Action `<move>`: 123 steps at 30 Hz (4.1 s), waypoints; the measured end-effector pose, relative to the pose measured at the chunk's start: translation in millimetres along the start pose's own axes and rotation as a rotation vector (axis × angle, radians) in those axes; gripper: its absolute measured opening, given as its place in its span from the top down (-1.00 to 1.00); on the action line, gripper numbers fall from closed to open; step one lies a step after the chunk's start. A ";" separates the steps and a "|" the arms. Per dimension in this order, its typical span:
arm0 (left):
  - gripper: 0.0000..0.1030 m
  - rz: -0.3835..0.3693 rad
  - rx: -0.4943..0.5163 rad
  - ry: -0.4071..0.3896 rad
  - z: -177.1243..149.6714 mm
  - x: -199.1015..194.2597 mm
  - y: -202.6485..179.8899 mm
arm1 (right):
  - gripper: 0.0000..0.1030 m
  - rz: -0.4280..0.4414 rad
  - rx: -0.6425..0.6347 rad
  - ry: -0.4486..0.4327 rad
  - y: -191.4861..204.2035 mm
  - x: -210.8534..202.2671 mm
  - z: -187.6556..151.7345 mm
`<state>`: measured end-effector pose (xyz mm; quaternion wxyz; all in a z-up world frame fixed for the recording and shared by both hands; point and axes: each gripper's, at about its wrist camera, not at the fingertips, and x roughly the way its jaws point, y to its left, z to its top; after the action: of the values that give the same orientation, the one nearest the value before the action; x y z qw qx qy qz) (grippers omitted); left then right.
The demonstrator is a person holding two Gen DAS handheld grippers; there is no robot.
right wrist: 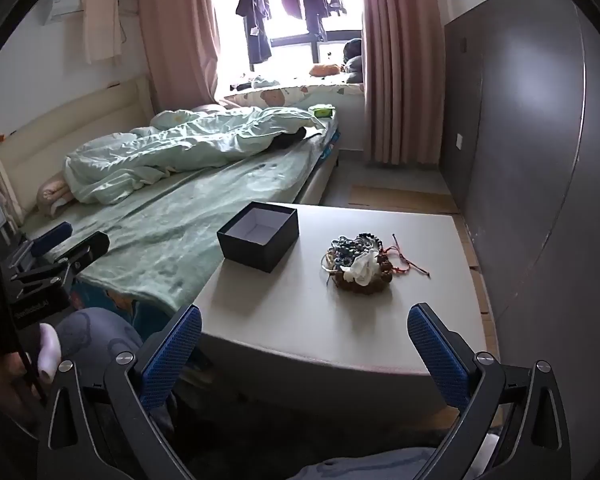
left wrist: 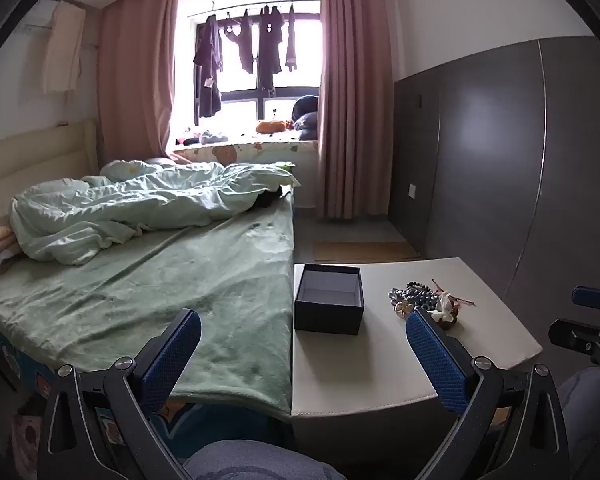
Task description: Organize jewelry
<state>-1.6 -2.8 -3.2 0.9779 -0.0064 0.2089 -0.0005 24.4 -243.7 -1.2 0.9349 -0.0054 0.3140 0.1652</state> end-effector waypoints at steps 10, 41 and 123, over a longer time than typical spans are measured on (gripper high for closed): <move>-0.99 -0.003 -0.011 -0.001 -0.1 -0.5 3.3 | -1.00 -0.009 -0.018 0.008 2.1 4.7 -2.2; -0.99 -0.018 0.029 -0.005 -2.2 -4.7 -2.7 | -1.00 -0.027 -0.032 0.014 8.3 10.2 -4.0; 0.13 -0.374 -0.100 0.558 22.2 276.5 -88.8 | 0.91 0.199 0.479 0.465 -136.4 259.9 32.4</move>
<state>260.0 -92.3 -94.7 0.8644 -0.0924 0.4635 -0.1715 280.5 -289.6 -141.0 0.7924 0.2073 0.5474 0.1716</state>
